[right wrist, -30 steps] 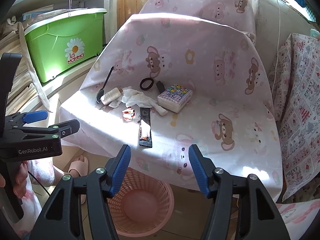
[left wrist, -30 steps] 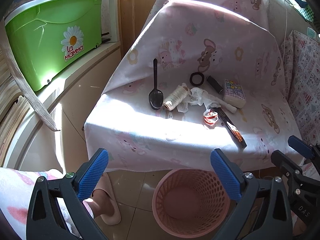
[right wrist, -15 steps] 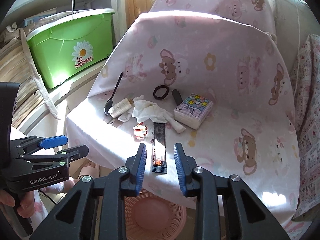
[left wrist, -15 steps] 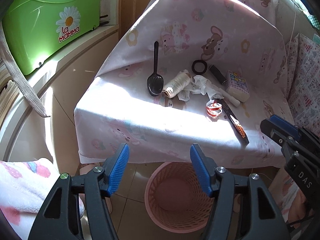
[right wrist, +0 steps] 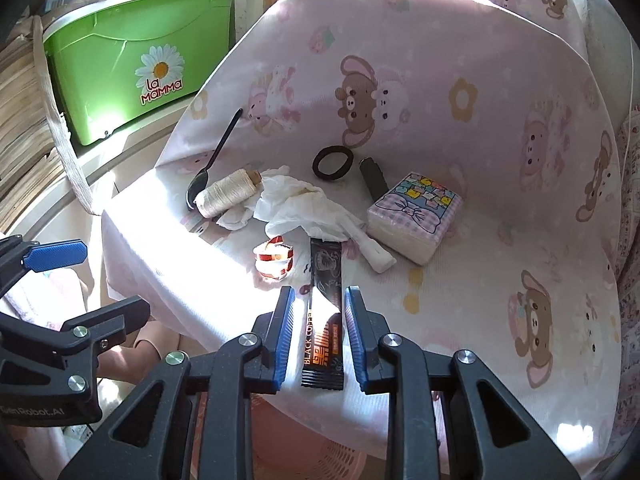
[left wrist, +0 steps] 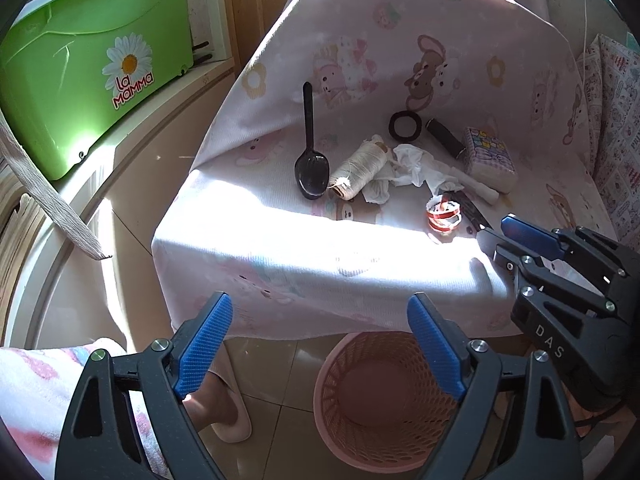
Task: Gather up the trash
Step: 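Grasp the black wrapper with the right tool while the left tool grasps the red cap, then carry the black wrapper and red cap in both tools over the pink wastebasket, then open both tools to drop the wrapper and cap into the wastebasket, then move both tools back up toward the items on the seat, then grasp the black spoon by its handle with the left tool, then grasp the pastel tissue pack with the right tool while the left tool holds the spoon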
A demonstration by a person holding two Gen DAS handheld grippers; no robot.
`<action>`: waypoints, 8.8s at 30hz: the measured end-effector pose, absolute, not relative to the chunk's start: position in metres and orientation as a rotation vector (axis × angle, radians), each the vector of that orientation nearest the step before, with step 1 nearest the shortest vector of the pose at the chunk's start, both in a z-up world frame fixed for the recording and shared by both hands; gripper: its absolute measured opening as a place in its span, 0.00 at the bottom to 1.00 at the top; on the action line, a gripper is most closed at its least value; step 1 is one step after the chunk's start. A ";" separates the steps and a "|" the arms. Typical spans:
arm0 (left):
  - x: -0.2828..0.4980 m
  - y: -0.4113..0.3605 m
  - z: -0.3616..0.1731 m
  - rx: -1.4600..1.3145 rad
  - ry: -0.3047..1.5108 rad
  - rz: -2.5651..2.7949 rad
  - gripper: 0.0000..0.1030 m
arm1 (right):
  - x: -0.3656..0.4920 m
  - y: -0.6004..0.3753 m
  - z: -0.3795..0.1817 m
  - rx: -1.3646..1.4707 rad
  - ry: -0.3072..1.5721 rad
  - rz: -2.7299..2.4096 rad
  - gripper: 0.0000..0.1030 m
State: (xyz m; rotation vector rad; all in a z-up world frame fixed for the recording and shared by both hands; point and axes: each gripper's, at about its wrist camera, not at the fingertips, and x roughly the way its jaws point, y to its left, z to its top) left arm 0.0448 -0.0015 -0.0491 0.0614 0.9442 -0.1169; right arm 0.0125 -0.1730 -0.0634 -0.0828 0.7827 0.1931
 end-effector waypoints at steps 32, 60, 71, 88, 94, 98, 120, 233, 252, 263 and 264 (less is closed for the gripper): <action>0.094 -0.077 -0.051 0.021 0.926 -0.365 0.25 | -0.015 -0.238 -0.049 0.204 0.763 0.207 0.07; 0.030 -0.022 -0.029 -0.003 0.913 -0.283 0.04 | -0.049 -0.212 -0.027 0.222 0.769 0.339 0.07; 0.026 -0.019 -0.054 0.011 1.075 -0.298 0.04 | -0.065 -0.185 -0.047 0.160 0.849 0.395 0.07; 0.041 -0.034 -0.137 0.111 1.311 -0.221 0.04 | -0.059 -0.173 -0.126 0.108 1.096 0.326 0.07; 0.047 -0.040 -0.171 0.137 1.406 -0.224 0.07 | -0.048 -0.161 -0.177 0.046 1.207 0.289 0.07; 0.045 -0.036 -0.192 0.132 1.450 -0.198 0.09 | -0.040 -0.158 -0.203 0.050 1.255 0.282 0.07; 0.039 -0.047 -0.227 0.200 1.547 -0.187 0.42 | -0.032 -0.182 -0.248 0.158 1.357 0.187 0.09; 0.198 0.027 -0.046 -0.112 0.924 -0.131 0.27 | 0.036 -0.287 -0.023 -0.022 0.768 -0.017 0.72; 0.149 0.039 0.001 -0.248 0.845 -0.174 0.05 | 0.042 -0.276 -0.026 0.049 0.740 -0.054 0.83; 0.140 0.015 0.010 -0.054 0.727 -0.091 0.05 | 0.085 -0.221 -0.036 0.069 0.743 0.003 0.83; 0.139 0.014 0.011 -0.058 0.727 -0.099 0.05 | 0.090 -0.219 -0.039 0.067 0.758 0.009 0.83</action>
